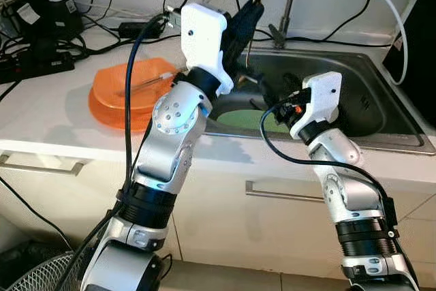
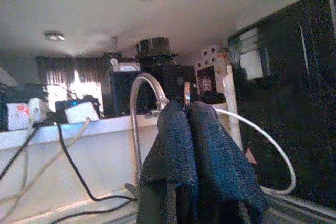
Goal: Kitchen organization
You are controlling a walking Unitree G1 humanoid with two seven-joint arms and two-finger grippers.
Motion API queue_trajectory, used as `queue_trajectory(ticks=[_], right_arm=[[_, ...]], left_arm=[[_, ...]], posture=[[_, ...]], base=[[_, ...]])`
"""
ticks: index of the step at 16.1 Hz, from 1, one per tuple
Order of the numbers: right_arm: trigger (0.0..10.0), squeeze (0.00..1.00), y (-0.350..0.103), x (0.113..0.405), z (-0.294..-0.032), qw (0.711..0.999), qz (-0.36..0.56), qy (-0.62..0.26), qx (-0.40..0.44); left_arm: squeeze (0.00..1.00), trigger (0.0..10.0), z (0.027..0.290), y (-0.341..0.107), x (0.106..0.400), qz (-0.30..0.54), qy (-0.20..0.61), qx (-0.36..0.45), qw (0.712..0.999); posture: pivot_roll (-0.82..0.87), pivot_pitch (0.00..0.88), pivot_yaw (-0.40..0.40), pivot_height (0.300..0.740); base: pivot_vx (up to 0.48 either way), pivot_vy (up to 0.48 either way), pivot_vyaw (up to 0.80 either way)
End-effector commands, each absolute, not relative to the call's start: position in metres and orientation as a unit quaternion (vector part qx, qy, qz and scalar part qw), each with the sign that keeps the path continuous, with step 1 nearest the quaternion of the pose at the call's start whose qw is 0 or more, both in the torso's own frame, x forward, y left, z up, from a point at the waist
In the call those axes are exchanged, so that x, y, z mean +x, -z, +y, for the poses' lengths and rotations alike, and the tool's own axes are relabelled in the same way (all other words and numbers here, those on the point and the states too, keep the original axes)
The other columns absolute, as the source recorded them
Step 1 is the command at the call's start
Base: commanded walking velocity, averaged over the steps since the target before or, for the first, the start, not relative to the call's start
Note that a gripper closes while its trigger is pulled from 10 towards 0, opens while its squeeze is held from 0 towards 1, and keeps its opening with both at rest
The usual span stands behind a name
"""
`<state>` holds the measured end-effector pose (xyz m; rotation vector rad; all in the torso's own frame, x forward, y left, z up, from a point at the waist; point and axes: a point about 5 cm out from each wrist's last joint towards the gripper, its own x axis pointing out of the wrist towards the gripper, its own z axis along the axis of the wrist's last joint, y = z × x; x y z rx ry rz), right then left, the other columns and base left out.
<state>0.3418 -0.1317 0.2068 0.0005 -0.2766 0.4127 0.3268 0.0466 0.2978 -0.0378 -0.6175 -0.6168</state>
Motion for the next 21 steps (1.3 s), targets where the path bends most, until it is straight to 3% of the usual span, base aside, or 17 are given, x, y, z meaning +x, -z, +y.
queue_trajectory(ticks=[1, 21], right_arm=[[10.0, 0.00, -0.216, 0.341, -0.131, 0.966, -0.154, -0.207, 0.007], [10.0, 0.00, -0.223, 0.337, -0.113, 0.960, -0.172, -0.219, 0.034]], left_arm=[[0.00, 10.0, 0.047, -0.299, 0.325, -0.300, 0.306, -0.018, 0.903], [0.00, 10.0, 0.030, -0.284, 0.316, -0.250, 0.406, -0.057, 0.877]], posture=[[0.03, 0.010, 0.020, 0.740], [0.03, 0.000, 0.053, 0.740]], base=[[0.000, 0.000, 0.00], [0.000, 0.000, 0.00]])
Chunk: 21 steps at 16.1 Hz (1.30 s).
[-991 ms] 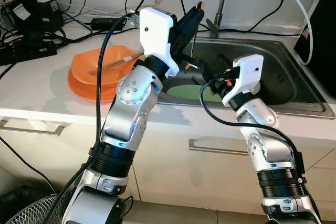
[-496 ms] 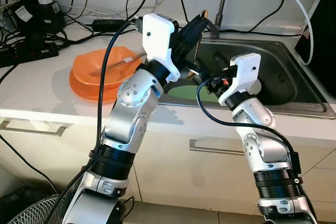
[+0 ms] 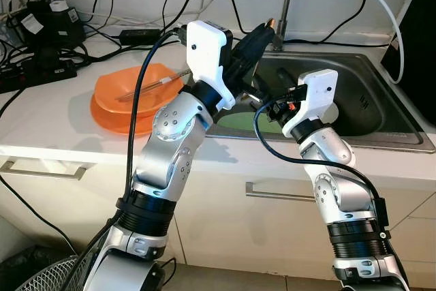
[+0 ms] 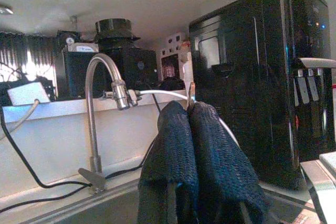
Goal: Kitchen organization
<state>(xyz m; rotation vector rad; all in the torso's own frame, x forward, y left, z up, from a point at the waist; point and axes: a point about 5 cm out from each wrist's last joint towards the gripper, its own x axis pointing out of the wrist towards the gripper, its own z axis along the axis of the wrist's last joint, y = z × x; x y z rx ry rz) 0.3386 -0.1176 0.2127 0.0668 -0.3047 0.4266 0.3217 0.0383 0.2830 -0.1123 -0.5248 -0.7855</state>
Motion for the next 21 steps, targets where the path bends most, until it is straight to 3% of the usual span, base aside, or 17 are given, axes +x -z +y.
queue_trajectory(ticks=[1, 7, 10, 12, 21], right_arm=[[10.0, 0.00, -0.224, 0.337, -0.113, 0.960, -0.173, -0.218, 0.035], [10.0, 0.00, -0.220, 0.335, -0.113, 0.960, -0.166, -0.221, 0.035], [10.0, 0.00, -0.206, 0.328, -0.118, 0.965, -0.142, -0.220, 0.027], [10.0, 0.00, -0.204, 0.327, -0.120, 0.965, -0.138, -0.222, 0.022], [10.0, 0.00, -0.222, 0.322, -0.114, 0.955, -0.164, -0.242, 0.046]], left_arm=[[0.00, 10.0, 0.029, -0.283, 0.316, -0.249, 0.408, -0.058, 0.877], [0.00, 10.0, 0.031, -0.283, 0.320, -0.258, 0.385, -0.048, 0.885], [0.00, 10.0, 0.055, -0.294, 0.331, -0.318, 0.268, -0.019, 0.909], [0.00, 10.0, 0.061, -0.295, 0.334, -0.333, 0.235, 0.004, 0.913], [0.00, 10.0, 0.057, -0.286, 0.335, -0.334, 0.243, -0.007, 0.911]], posture=[[0.03, 0.000, 0.058, 0.740], [0.03, 0.000, 0.059, 0.740], [0.02, 0.000, 0.058, 0.740], [0.02, 0.000, 0.053, 0.740], [0.02, 0.006, 0.049, 0.740]], base=[[0.000, 0.000, 0.00], [0.000, 0.000, 0.00], [0.000, 0.000, 0.00], [0.000, 0.000, 0.00], [0.000, 0.000, 0.00]])
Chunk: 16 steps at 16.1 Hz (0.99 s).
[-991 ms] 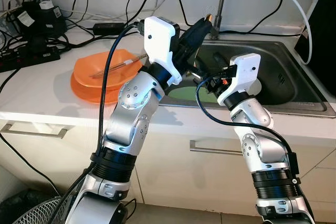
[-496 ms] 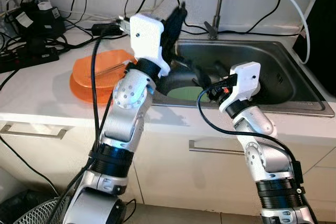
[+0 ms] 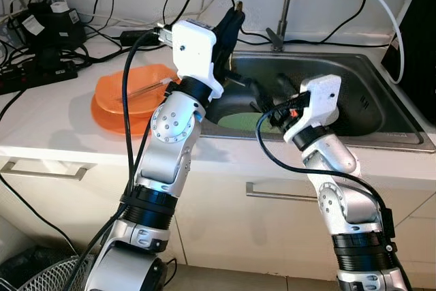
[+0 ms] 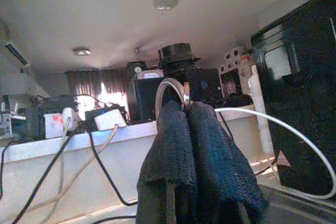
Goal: Kitchen organization
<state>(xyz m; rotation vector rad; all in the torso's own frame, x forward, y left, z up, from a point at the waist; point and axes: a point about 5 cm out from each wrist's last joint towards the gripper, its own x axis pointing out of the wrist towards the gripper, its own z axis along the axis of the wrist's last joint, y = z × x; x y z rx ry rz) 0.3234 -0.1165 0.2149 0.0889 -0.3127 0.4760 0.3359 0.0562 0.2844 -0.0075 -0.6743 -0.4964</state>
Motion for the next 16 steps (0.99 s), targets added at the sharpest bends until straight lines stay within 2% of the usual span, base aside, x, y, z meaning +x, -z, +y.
queue_trajectory(ticks=[1, 10, 14, 15, 16], right_arm=[[10.0, 0.00, -0.224, 0.321, -0.111, 0.952, -0.168, -0.252, 0.053], [10.0, 0.00, -0.228, 0.314, -0.098, 0.939, -0.173, -0.290, 0.063], [10.0, 0.00, -0.224, 0.320, -0.098, 0.947, -0.169, -0.270, 0.050], [10.0, 0.00, -0.217, 0.327, -0.099, 0.956, -0.160, -0.246, 0.014], [10.0, 0.00, -0.216, 0.327, -0.099, 0.956, -0.159, -0.244, 0.015]], left_arm=[[0.00, 10.0, 0.055, -0.286, 0.335, -0.332, 0.251, -0.013, 0.909], [0.00, 10.0, 0.037, -0.272, 0.330, -0.279, 0.337, -0.043, 0.898], [0.00, 10.0, 0.030, -0.267, 0.326, -0.261, 0.366, -0.043, 0.892], [0.00, 10.0, 0.029, -0.265, 0.325, -0.257, 0.371, -0.044, 0.891], [0.00, 10.0, 0.029, -0.265, 0.324, -0.256, 0.372, -0.044, 0.891]], posture=[[0.02, 0.008, 0.050, 0.740], [0.02, 0.010, 0.048, 0.740], [0.03, 0.010, 0.045, 0.740], [0.03, 0.008, 0.046, 0.740], [0.03, 0.008, 0.046, 0.740]], base=[[0.000, 0.000, 0.00], [0.000, 0.000, 0.00], [0.000, 0.000, 0.00], [0.000, 0.000, 0.00], [0.000, 0.000, 0.00]])
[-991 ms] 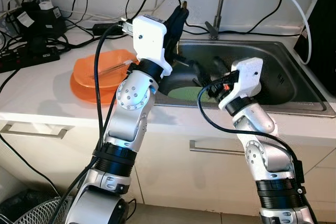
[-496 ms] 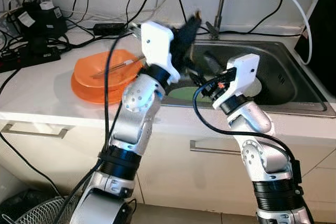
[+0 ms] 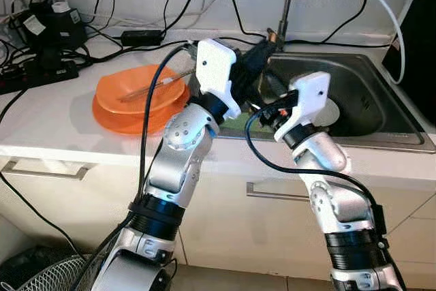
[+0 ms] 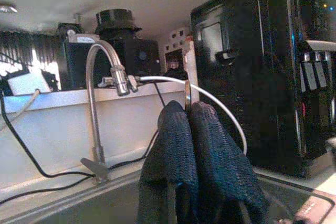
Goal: Kitchen organization
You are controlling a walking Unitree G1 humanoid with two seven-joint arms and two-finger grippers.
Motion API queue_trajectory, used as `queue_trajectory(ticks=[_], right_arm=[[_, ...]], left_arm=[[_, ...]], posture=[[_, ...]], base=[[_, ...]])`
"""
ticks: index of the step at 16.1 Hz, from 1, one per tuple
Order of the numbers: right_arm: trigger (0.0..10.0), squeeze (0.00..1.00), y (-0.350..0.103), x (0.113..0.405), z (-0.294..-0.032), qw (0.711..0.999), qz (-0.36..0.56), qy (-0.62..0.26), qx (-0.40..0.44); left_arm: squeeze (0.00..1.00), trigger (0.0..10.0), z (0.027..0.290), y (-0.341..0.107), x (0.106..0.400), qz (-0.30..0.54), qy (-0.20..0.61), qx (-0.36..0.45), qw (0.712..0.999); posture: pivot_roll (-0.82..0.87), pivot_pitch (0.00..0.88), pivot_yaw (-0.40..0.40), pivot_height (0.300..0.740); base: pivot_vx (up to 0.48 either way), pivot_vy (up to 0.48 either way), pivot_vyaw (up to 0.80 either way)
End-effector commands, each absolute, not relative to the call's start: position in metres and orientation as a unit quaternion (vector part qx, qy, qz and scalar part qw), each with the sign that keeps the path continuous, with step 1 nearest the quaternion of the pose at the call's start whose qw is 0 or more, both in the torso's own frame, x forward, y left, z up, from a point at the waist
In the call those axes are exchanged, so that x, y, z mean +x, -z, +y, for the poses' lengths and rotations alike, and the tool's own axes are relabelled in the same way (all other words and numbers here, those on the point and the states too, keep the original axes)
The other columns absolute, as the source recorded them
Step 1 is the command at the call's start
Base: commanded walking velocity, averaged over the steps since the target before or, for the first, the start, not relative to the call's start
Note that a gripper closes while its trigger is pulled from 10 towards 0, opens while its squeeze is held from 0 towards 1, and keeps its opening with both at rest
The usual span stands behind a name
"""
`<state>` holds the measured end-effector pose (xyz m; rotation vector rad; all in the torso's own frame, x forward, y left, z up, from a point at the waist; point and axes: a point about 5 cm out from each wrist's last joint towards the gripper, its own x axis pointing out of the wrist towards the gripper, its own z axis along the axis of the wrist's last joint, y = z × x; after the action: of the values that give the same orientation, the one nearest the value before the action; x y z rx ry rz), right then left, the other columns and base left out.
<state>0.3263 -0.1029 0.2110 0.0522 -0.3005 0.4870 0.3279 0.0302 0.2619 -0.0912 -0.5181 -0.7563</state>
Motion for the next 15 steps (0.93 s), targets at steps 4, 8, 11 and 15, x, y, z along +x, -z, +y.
queue_trajectory(ticks=[4, 8, 11, 15], right_arm=[[10.0, 0.00, -0.218, 0.332, -0.098, 0.958, -0.167, -0.234, 0.010], [10.0, 0.00, -0.222, 0.335, -0.095, 0.957, -0.181, -0.227, 0.017], [10.0, 0.00, -0.223, 0.337, -0.092, 0.955, -0.189, -0.226, 0.024], [10.0, 0.00, -0.213, 0.338, -0.091, 0.958, -0.174, -0.224, 0.029]], left_arm=[[0.00, 10.0, 0.031, -0.264, 0.325, -0.249, 0.373, -0.047, 0.893], [0.00, 10.0, 0.034, -0.258, 0.326, -0.238, 0.371, -0.043, 0.897], [0.00, 10.0, 0.036, -0.250, 0.326, -0.227, 0.372, -0.038, 0.899], [0.00, 10.0, 0.038, -0.250, 0.327, -0.236, 0.361, -0.029, 0.902]], posture=[[0.04, 0.013, 0.048, 0.740], [0.04, 0.013, 0.052, 0.740], [0.04, 0.008, 0.055, 0.740], [0.04, 0.001, 0.059, 0.740]], base=[[0.000, 0.000, 0.00], [0.000, 0.000, 0.00], [0.000, 0.000, 0.00], [0.000, 0.000, 0.00]])
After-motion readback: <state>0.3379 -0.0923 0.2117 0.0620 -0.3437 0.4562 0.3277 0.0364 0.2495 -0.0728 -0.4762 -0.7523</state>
